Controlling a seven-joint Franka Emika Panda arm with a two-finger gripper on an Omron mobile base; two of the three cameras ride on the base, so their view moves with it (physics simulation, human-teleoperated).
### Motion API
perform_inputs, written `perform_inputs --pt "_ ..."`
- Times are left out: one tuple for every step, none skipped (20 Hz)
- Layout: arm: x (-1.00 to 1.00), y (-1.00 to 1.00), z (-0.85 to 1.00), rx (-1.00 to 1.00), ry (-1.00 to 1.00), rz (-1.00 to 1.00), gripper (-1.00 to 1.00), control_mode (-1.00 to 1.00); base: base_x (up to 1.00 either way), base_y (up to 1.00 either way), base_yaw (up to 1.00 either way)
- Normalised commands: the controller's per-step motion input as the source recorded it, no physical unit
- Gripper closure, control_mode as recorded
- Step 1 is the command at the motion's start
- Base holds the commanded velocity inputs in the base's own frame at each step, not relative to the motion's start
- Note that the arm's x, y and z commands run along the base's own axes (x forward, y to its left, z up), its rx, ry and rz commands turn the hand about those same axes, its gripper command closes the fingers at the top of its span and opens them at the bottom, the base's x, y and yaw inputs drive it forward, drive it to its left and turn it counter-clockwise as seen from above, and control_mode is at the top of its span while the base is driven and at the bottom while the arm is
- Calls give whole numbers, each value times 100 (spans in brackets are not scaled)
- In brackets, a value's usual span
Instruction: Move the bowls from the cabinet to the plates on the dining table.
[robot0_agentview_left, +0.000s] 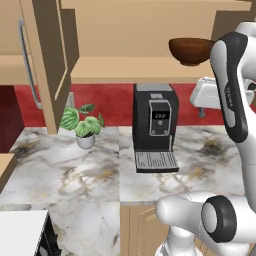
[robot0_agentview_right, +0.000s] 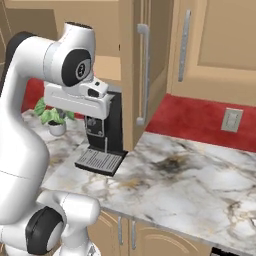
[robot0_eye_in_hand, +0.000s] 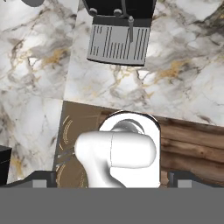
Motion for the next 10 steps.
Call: perform_inputs --pt "0 0 0 0 0 0 -100 100 60 11 1" --pt "0 0 0 0 0 0 -100 100 45 10 0" --pt "0 0 0 0 0 0 -100 100 54 10 0" --pt "0 0 0 0 0 0 -100 100 51 7 0" --pt "0 0 0 0 0 0 -100 100 58 1 0" --pt "0 0 0 0 0 0 -100 100 50 1 0" --pt "0 0 0 0 0 0 -100 100 10 0 0" --pt "0 0 0 0 0 0 -100 100 0 0 0" --pt "0 0 0 0 0 0 -100 100 0 0 0" --pt "0 0 0 0 0 0 -100 100 0 0 0"
